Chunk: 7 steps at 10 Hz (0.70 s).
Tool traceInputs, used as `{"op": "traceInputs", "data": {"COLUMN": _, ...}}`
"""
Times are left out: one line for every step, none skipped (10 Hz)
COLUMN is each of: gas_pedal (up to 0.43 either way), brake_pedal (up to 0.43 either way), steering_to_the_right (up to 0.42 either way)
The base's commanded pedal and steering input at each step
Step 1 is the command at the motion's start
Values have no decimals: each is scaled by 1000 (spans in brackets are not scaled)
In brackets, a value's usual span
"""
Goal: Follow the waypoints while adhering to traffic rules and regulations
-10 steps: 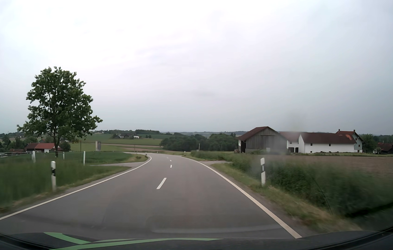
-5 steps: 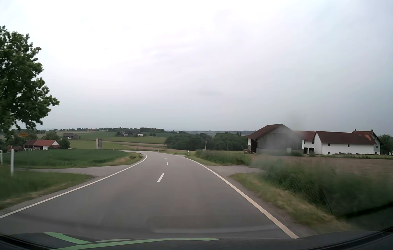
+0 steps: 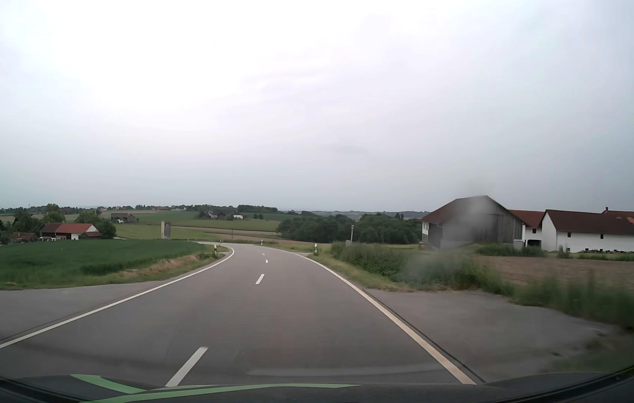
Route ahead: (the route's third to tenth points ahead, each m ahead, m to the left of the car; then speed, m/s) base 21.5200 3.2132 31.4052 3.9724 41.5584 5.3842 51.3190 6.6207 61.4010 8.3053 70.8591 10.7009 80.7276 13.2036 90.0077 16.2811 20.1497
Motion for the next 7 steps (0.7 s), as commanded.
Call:
{"op": "traceInputs", "data": {"gas_pedal": 0, "brake_pedal": 0, "steering_to_the_right": -20}}
{"op": "traceInputs", "data": {"gas_pedal": 0, "brake_pedal": 0, "steering_to_the_right": -21}}
{"op": "traceInputs", "data": {"gas_pedal": 0, "brake_pedal": 0, "steering_to_the_right": -22}}
{"op": "traceInputs", "data": {"gas_pedal": 0, "brake_pedal": 0, "steering_to_the_right": -23}}
{"op": "traceInputs", "data": {"gas_pedal": 0, "brake_pedal": 0, "steering_to_the_right": -24}}
{"op": "traceInputs", "data": {"gas_pedal": 0, "brake_pedal": 0, "steering_to_the_right": -23}}
{"op": "traceInputs", "data": {"gas_pedal": 0, "brake_pedal": 0, "steering_to_the_right": -24}}
